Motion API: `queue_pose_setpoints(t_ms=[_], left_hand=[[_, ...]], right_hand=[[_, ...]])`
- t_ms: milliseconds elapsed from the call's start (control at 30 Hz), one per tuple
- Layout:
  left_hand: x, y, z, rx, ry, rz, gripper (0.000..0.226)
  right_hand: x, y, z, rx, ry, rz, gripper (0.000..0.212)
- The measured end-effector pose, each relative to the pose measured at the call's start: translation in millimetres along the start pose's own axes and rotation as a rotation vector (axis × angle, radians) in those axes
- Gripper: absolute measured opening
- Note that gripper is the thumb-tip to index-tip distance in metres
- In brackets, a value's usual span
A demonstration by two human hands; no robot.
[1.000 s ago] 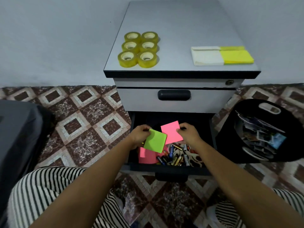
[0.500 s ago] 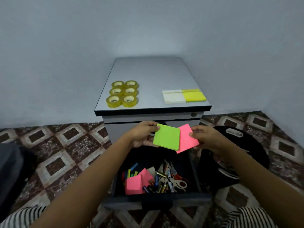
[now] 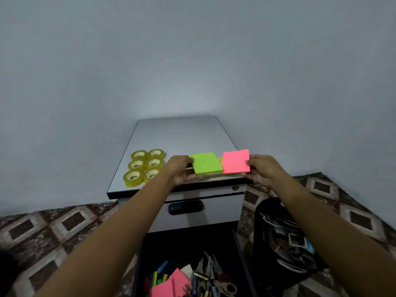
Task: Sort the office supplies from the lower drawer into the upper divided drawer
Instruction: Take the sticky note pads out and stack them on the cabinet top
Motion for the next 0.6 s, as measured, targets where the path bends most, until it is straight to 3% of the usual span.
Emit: queue_pose_setpoints(t_ms=[267, 467, 600], left_hand=[[38.2, 11.2, 1.2, 0.220, 0.099, 0.057, 0.020], [78.4, 2.0, -16.6, 0.592, 0.227, 0.140, 0.008], [63.6, 1.7, -12.3, 0.784, 0.286, 0.161, 0.019]], right_hand=[[32.9, -10.6, 0.5, -0.357, 0.158, -0.061, 0.027], [48.5, -4.8, -1.3, -0.908, 0.327, -0.198, 0.024], [50.7, 6.8, -2.3, -1.000, 0.318, -0.224, 0.021]])
Point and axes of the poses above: each hand's wrist, its own x-axis towards the middle knuckle, its own z-axis out of the palm, y = z × x, the point moved 2 cm from there along x, towards the middle knuckle, and after that the axes turned 4 degrees about -y, right-handed, at the moved point
